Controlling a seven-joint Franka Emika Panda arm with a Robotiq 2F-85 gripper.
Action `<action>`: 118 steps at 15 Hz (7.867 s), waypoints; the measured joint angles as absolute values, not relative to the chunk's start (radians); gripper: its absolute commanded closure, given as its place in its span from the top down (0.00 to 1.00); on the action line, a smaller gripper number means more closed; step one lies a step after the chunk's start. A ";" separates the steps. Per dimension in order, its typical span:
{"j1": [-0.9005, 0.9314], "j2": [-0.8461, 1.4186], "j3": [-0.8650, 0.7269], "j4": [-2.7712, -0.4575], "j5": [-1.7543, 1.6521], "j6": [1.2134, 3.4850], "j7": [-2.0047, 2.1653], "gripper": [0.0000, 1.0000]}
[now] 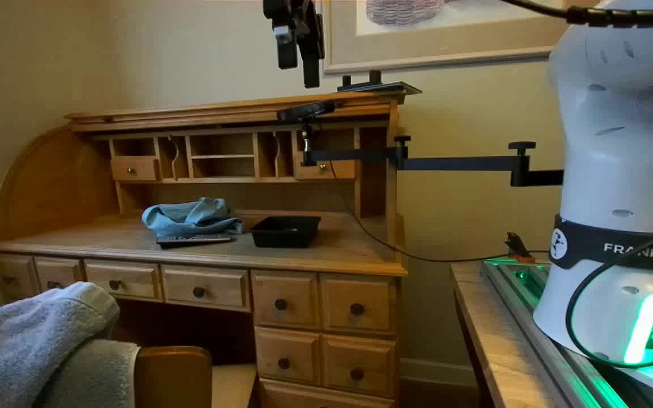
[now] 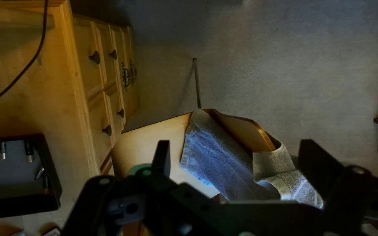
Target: Place the towel on the seat of the chair
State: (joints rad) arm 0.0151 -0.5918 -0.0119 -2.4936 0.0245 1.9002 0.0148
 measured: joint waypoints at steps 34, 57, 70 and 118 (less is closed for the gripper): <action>0.015 -0.592 -0.012 -2.494 0.025 1.900 0.015 1.00; 0.087 -0.518 -0.031 -2.445 0.014 1.990 -0.381 1.00; 0.139 -0.366 -0.081 -2.440 0.036 2.149 -0.562 1.00; 0.052 0.552 0.198 -1.926 0.373 2.445 -0.444 0.03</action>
State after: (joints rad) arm 0.0520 0.5522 0.1980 -1.9255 0.3731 2.4448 -0.4445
